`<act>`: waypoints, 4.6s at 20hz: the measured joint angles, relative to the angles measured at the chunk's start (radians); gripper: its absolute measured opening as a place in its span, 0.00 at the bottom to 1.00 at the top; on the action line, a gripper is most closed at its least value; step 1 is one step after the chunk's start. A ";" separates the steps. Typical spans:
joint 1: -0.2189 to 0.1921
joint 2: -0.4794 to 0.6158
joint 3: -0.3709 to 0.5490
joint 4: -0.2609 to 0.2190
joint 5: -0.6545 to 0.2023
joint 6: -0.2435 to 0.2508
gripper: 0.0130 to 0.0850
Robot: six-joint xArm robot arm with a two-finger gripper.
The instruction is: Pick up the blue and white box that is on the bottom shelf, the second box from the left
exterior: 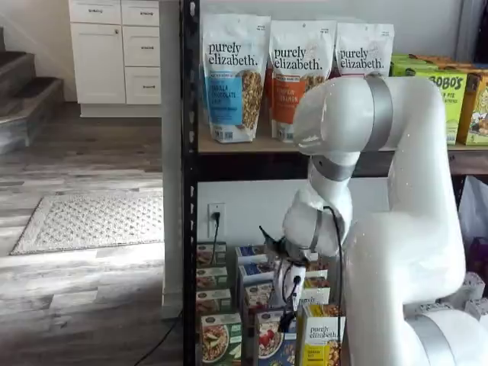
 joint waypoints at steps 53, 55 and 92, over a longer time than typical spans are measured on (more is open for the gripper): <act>-0.008 0.393 -0.465 -0.384 0.104 0.334 1.00; -0.007 0.393 -0.463 -0.384 0.104 0.335 1.00; -0.003 0.364 -0.421 -0.364 0.089 0.322 0.44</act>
